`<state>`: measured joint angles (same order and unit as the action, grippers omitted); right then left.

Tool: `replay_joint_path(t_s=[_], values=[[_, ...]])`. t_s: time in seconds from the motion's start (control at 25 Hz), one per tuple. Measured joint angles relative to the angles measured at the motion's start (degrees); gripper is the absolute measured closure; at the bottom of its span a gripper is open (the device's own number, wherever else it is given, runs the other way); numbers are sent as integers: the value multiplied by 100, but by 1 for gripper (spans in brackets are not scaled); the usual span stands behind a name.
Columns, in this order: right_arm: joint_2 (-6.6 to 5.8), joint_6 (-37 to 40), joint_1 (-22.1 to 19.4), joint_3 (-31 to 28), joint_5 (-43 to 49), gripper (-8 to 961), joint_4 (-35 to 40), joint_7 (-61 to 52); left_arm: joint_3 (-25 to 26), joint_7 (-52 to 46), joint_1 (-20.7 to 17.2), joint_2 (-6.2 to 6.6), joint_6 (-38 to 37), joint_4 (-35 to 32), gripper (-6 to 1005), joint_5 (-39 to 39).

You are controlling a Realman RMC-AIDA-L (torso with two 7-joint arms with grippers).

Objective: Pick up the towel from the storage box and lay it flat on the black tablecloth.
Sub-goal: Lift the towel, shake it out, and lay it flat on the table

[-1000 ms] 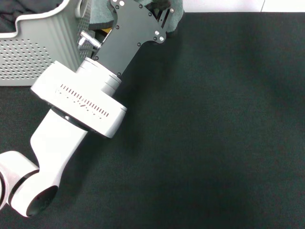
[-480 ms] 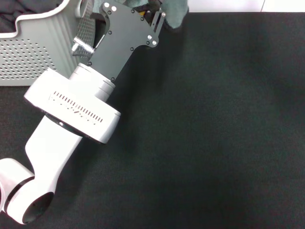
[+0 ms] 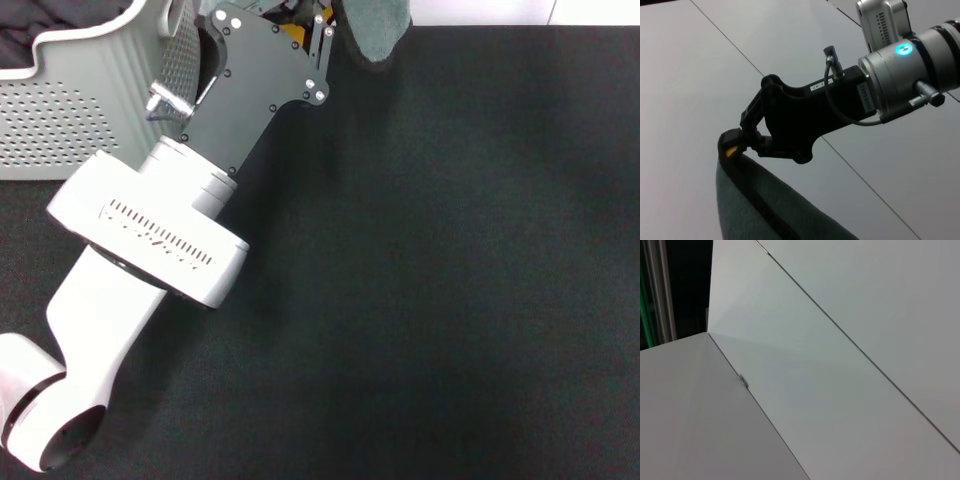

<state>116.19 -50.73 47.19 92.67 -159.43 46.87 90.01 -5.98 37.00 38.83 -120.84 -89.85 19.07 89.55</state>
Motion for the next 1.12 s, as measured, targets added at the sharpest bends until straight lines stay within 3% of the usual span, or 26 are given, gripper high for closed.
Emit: replay_joint_path(t_s=[0.36, 0.52, 0.72, 0.92, 1.12], values=[[0, -43, -73, -12, 0, 947, -14, 0, 12, -94, -122, 0, -11, -8, 878, -25], [-7, -273, -283, 50, 54, 947, -8, -19, -56, -631, -185, 18, -311, -18, 907, 0], [-67, -516, -894, 167, 603, 947, 411, -139, -597, -2861, -412, 67, -1538, -643, 953, 9], [-103, -574, -1576, -156, 1909, 947, 1015, -293, -756, -5900, -593, 81, -1642, -2051, 974, 14], [-294, -1365, -1792, -670, 3219, 947, 1033, -498, -1194, -8209, -659, 106, -1760, -3428, 974, 16]])
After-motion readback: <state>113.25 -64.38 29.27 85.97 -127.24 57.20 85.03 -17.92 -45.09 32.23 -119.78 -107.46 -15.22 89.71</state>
